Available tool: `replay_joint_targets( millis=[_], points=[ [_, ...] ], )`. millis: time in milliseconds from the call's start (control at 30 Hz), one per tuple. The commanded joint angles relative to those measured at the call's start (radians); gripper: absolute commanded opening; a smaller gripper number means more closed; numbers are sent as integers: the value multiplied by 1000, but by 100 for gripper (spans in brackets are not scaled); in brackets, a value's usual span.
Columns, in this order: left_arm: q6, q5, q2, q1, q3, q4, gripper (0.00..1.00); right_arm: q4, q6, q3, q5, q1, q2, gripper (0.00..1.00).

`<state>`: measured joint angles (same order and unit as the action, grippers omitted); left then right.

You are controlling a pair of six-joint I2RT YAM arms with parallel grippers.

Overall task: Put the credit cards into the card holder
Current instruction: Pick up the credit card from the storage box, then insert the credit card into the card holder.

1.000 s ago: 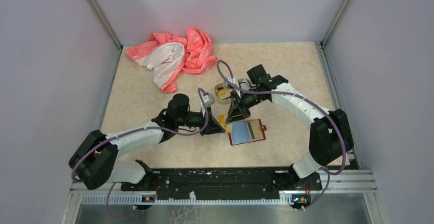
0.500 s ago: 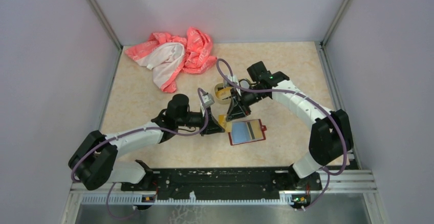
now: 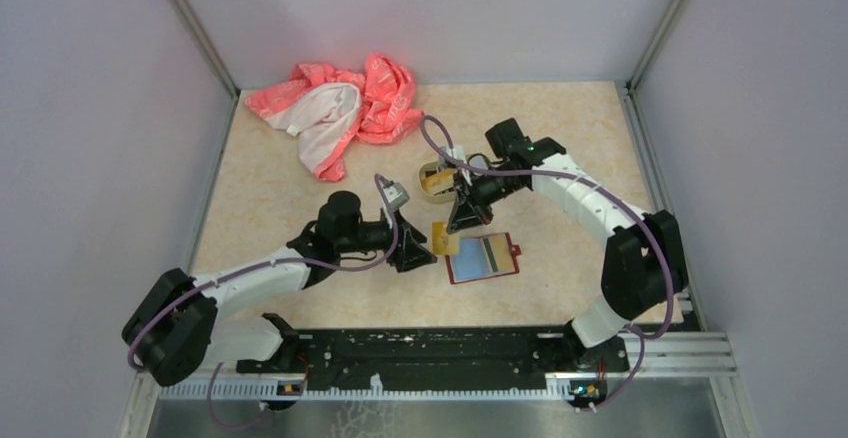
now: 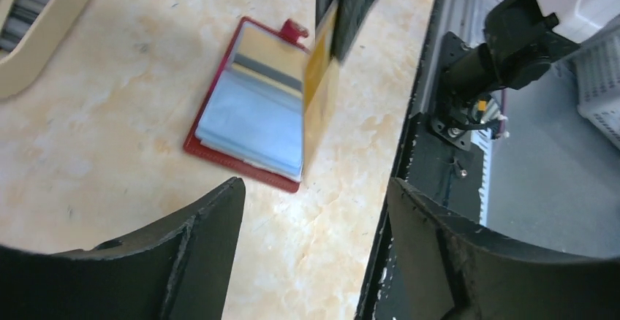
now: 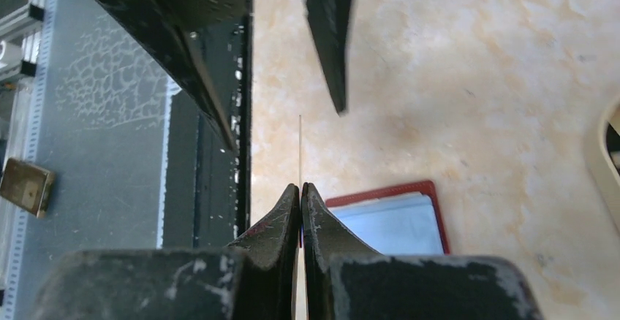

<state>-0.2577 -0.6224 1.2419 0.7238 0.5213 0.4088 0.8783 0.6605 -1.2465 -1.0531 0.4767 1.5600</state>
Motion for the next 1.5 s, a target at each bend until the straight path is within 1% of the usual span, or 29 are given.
replay_joint_targets(
  millis=[0,33,67,100,167,200,267,367,467,500,533,567,600,633,700,800,867,1000,1100,1267,1367,1467],
  points=[
    [-82,205,-109,-6,-130,127,87,-25,-45,-65,68,-111,20,0],
    [-122,235,-133,-7,-178,182,96,-18,-53,-72,63,-140,22,0],
    [-173,265,-153,-7,-225,246,98,-12,-64,-77,54,-166,24,0],
    [-229,296,-168,-8,-267,307,99,-5,-73,-81,47,-194,25,0],
    [-323,324,-174,-9,-343,430,99,18,-71,-79,70,-209,31,0],
    [-354,315,-166,-9,-366,476,99,31,-68,-72,92,-210,35,0],
    [-400,282,-135,-9,-372,517,97,62,-56,-53,115,-220,46,0],
    [-450,222,-70,-7,-330,493,90,64,-57,-10,62,-273,53,0],
    [-509,168,13,3,-297,546,70,81,-40,16,73,-326,76,0],
    [-523,164,39,17,-289,574,66,97,-30,18,69,-344,97,0],
    [-530,176,62,36,-279,587,64,108,-22,23,59,-366,110,0],
    [-525,192,84,63,-260,587,62,116,-15,29,58,-375,123,0],
    [-514,215,107,90,-234,568,55,120,-11,36,63,-381,132,0],
    [-503,238,128,112,-208,541,52,118,-10,44,65,-386,140,0],
    [-479,292,173,160,-159,485,47,105,-24,60,69,-389,145,0],
    [-453,372,243,199,-86,386,41,73,-63,79,80,-389,152,0],
    [-443,416,283,220,-40,321,40,52,-90,91,81,-389,160,0],
    [-427,443,363,244,24,272,39,35,-110,137,95,-389,158,0],
    [-431,449,410,252,51,273,38,2,-129,186,92,-389,143,0],
    [-428,466,459,255,80,266,38,-37,-160,211,83,-389,150,0],
    [-431,480,473,255,85,256,37,-26,-153,209,84,-389,182,0],
    [-433,499,480,255,78,248,35,-32,-160,209,72,-389,193,0]
  ],
)
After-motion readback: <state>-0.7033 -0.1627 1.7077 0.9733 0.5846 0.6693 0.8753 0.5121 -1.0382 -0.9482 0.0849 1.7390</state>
